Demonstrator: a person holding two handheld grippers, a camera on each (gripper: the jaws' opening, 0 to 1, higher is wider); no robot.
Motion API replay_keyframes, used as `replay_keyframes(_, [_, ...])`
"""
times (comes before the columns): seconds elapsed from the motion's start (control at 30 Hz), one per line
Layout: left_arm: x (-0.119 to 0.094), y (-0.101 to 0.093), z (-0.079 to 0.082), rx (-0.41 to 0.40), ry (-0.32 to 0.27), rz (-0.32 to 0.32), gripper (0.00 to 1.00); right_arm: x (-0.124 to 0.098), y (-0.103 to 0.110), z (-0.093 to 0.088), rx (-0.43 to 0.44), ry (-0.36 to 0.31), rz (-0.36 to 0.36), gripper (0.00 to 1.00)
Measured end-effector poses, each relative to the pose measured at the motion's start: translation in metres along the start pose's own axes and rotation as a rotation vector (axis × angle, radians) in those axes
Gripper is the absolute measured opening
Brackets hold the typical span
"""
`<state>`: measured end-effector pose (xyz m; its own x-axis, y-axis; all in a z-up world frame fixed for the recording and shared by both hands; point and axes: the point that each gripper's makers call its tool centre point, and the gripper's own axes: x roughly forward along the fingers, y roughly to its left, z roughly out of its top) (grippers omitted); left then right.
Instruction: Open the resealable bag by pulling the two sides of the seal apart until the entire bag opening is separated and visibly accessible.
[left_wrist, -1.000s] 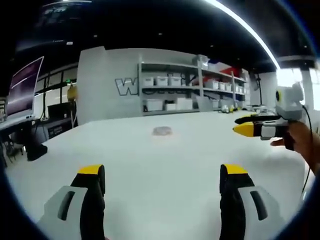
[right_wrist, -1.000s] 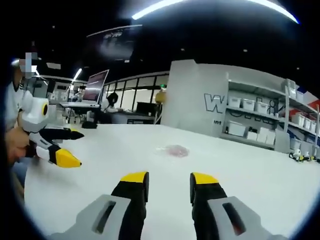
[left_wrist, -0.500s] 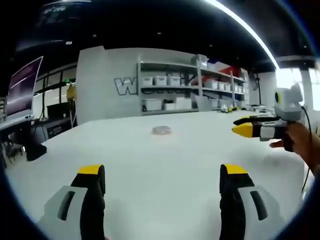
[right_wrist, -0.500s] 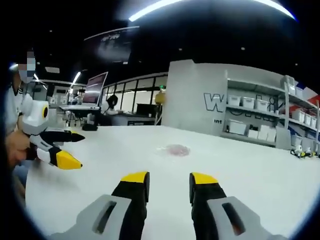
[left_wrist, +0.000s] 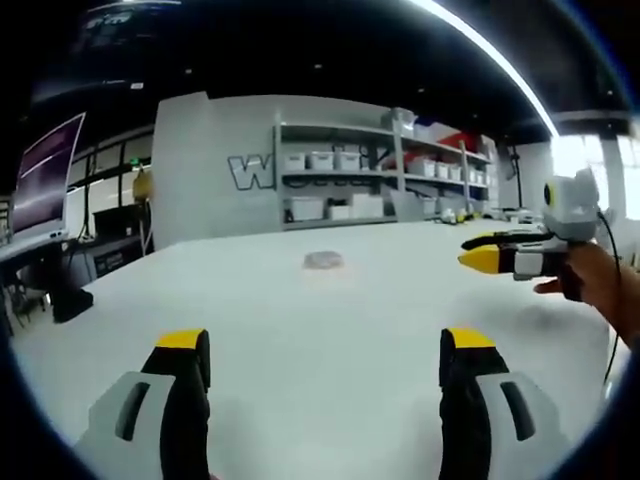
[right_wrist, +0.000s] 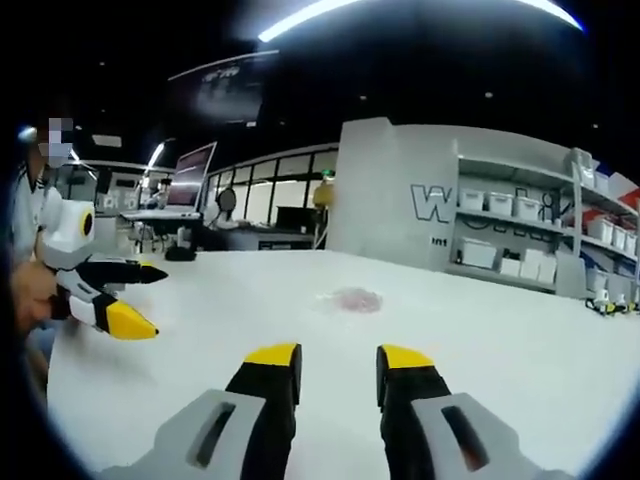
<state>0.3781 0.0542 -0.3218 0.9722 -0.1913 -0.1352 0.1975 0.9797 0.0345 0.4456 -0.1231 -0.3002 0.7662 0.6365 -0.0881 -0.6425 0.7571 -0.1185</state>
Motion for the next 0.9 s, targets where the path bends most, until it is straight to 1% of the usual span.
replay_keyframes(0.13, [0.001,0.003,0.000,-0.002,-0.001,-0.001,0.95,0.009,-0.002,0.005,0.017,-0.020,0.011,0.27])
replay_keyframes(0.23, [0.000,0.002,-0.001,-0.003,0.001,-0.004,0.95,0.015,-0.004,0.005,0.064,-0.030,0.022,0.26])
replay_keyframes(0.37, [-0.001,-0.002,0.000,-0.001,0.001,-0.008,0.95,0.022,-0.005,0.002,0.135,-0.054,0.030,0.26])
replay_keyframes(0.5, [-0.002,-0.004,-0.001,0.004,0.005,-0.013,0.95,0.031,-0.008,-0.001,0.164,-0.054,0.033,0.24])
replay_keyframes(0.67, [-0.002,-0.005,-0.001,-0.001,0.001,-0.013,0.95,0.046,-0.017,0.004,0.165,-0.069,0.030,0.22])
replay_keyframes(0.83, [-0.003,-0.006,0.000,-0.003,-0.001,-0.014,0.95,0.064,-0.017,0.001,0.166,-0.057,0.048,0.21])
replay_keyframes(0.9, [-0.003,-0.006,0.000,-0.001,0.000,-0.016,0.95,0.069,-0.016,-0.001,0.184,-0.057,0.062,0.21])
